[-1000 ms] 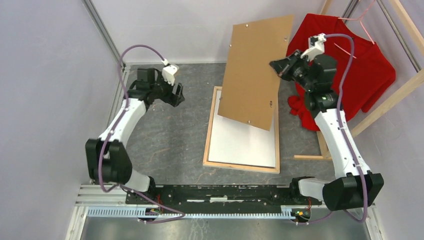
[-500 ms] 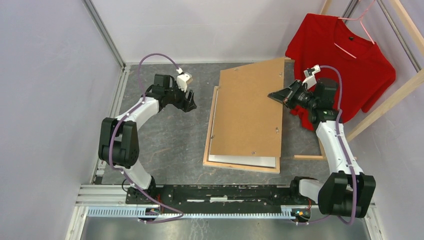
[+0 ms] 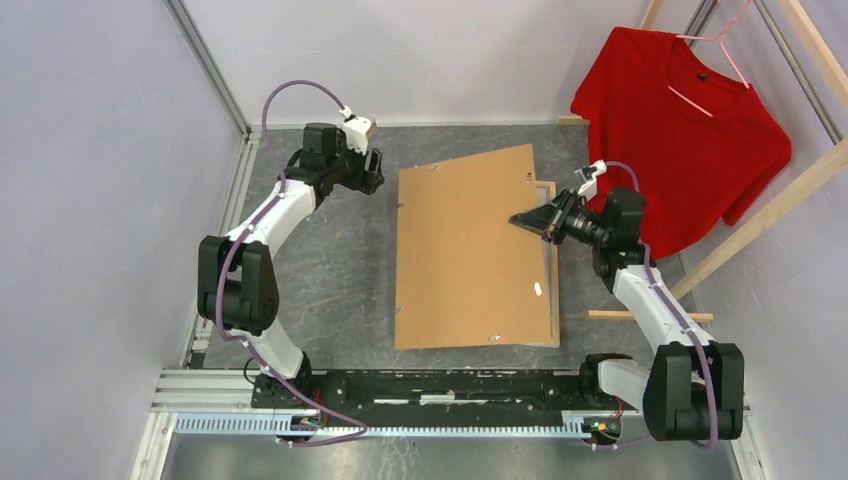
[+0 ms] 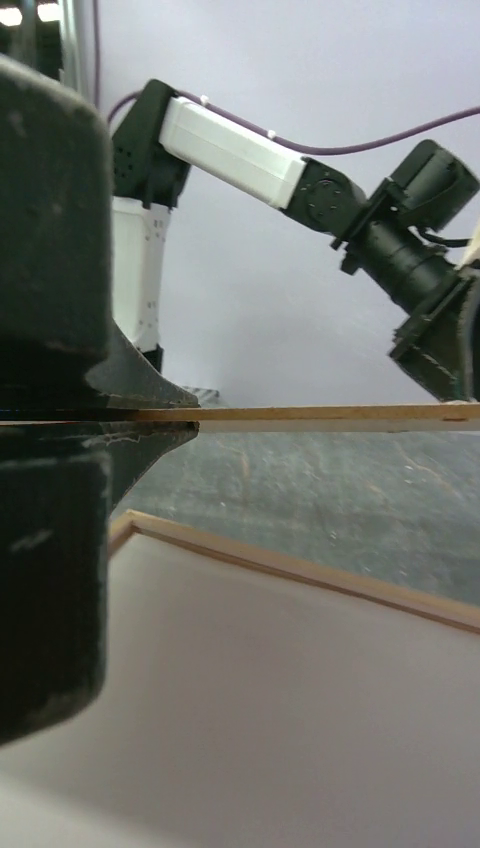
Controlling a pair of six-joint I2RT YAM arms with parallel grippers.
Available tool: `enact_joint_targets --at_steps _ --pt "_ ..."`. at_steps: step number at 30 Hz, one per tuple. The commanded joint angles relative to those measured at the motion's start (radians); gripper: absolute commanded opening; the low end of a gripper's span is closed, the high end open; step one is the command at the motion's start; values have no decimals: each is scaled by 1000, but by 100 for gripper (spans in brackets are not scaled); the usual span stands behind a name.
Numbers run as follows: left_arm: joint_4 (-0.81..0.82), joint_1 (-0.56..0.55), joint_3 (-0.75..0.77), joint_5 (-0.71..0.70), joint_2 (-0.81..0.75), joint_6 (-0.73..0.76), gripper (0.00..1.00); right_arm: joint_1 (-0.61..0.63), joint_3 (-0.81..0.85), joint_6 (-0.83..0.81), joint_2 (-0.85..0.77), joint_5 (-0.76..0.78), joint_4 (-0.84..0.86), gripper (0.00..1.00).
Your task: Put the photo into the frame
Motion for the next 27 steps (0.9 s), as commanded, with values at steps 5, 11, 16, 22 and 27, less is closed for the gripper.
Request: enact_joint_targets --at_steps 5,11,16,22,27 --pt "-20 -12 14 -70 -31 -54 76 70 -69 230 -17 -38 350 0" --pt "-13 -17 -37 -86 -69 -43 76 129 -117 325 12 35 504 0" --pt "-32 -26 -34 -88 -87 -44 76 171 -108 344 45 76 528 0" --pt "-46 -36 -48 -104 -110 -40 76 179 -174 400 20 179 586 0" --pt "-53 -46 -58 -87 -126 -25 75 200 -231 462 27 235 673 0"
